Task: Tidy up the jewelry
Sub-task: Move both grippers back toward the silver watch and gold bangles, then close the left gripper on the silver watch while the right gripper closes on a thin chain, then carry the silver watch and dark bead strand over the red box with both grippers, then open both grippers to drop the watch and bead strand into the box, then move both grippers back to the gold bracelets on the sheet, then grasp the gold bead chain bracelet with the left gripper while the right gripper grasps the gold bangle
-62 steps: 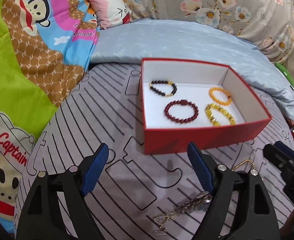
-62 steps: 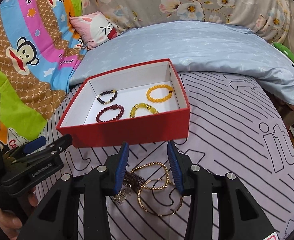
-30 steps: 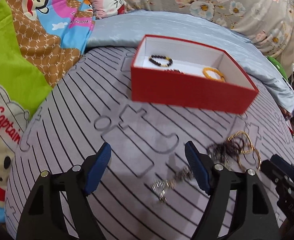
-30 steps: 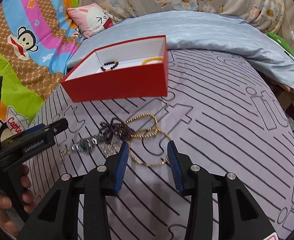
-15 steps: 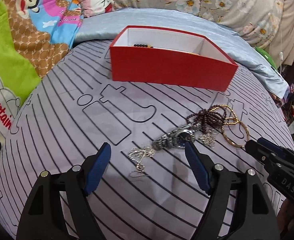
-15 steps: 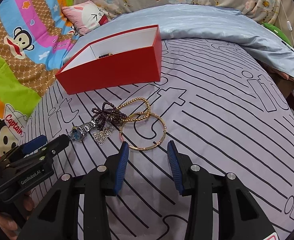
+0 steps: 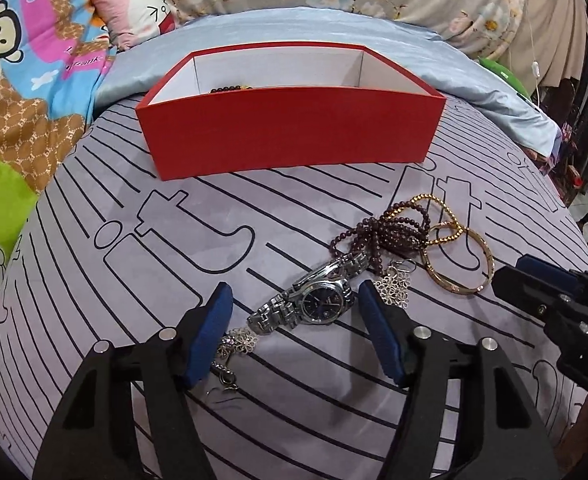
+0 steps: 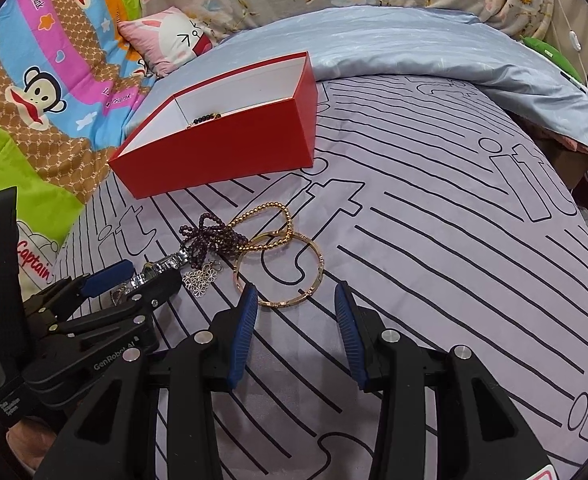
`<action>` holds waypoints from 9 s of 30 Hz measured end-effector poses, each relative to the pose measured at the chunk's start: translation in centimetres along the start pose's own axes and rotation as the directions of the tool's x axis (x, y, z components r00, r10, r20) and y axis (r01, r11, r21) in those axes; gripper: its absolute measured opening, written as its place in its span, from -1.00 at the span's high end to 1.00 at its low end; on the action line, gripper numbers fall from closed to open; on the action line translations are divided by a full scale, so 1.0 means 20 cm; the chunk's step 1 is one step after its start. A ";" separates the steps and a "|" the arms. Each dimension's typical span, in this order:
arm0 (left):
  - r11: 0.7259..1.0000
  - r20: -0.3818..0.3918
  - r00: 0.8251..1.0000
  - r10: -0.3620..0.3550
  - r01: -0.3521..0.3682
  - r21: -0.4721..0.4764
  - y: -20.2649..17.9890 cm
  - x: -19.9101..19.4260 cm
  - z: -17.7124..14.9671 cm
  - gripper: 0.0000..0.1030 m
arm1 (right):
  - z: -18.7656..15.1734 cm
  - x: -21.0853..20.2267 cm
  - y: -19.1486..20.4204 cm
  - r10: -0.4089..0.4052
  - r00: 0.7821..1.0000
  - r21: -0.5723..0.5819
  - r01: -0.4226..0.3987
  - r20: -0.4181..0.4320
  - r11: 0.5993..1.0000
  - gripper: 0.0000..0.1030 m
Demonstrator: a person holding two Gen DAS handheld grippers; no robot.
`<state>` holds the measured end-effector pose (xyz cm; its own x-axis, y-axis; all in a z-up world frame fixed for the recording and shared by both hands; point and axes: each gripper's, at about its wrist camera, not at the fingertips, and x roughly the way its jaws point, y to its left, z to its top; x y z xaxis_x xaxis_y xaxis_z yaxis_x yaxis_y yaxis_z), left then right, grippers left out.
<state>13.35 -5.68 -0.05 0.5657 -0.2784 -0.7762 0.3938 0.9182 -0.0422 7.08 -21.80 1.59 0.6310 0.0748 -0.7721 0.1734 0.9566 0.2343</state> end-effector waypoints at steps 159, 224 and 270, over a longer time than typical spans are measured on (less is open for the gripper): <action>0.989 0.064 0.992 0.108 -0.101 -0.106 0.36 0.37 0.89 0.40 | 0.98 0.57 0.20 0.104 0.992 -0.058 -0.100 0.067 0.993 0.59; 0.983 0.026 0.999 0.046 -0.041 -0.177 0.20 -0.20 -0.10 -0.01 | 0.03 -0.02 0.05 0.022 1.000 -0.021 -0.021 0.020 1.000 0.53; 0.993 0.037 0.999 0.019 -0.014 -0.118 0.00 -0.01 0.13 0.93 | 0.04 0.04 0.01 0.020 1.000 -0.031 -0.019 0.022 0.999 0.00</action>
<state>15.07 -6.33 1.69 0.5992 -0.2711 -0.7533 0.2976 0.9489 -0.1048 8.17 -21.72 1.47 0.6510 0.0871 -0.7541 0.1376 0.9634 0.2301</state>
